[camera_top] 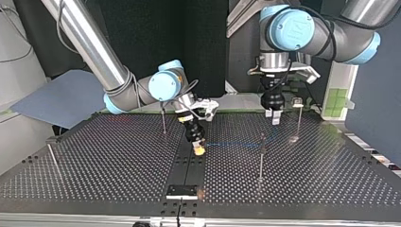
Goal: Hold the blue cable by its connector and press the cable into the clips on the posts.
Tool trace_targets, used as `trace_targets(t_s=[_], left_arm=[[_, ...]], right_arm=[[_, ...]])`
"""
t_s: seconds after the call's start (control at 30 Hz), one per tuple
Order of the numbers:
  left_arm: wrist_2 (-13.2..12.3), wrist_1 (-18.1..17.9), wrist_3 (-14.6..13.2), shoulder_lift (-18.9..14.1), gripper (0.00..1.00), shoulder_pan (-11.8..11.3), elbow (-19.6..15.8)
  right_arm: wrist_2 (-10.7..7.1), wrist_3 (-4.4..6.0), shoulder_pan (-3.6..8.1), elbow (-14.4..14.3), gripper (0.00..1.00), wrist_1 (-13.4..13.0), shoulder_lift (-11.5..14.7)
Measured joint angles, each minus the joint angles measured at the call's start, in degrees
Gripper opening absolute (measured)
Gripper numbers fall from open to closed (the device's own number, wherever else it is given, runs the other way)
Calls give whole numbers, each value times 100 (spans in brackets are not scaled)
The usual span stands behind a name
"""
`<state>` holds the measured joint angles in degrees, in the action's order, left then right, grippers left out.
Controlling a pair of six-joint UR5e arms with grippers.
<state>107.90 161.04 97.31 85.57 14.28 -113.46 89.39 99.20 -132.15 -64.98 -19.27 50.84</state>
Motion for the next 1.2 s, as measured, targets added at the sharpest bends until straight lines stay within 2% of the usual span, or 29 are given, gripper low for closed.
trace_targets(t_s=[0.27, 0.37, 0.67, 0.83, 1.2], left_arm=[[-13, -28, -413, -1, 100, -4, 1], [-33, -47, -463, 0, 100, -16, 0], [-215, -54, -337, 3, 100, -10, 1], [-226, -30, -313, 7, 100, -7, 44], [-180, 279, -310, 84, 100, 45, 368]], right_arm=[[0, -2, 0, -1, 0, -2, 0], [0, 1, 1, -1, 0, -6, -2], [0, 0, 23, 2, 0, -20, -6], [1, -4, 26, 3, 0, -22, -7], [-3, 3, 65, 6, 0, -18, -15]])
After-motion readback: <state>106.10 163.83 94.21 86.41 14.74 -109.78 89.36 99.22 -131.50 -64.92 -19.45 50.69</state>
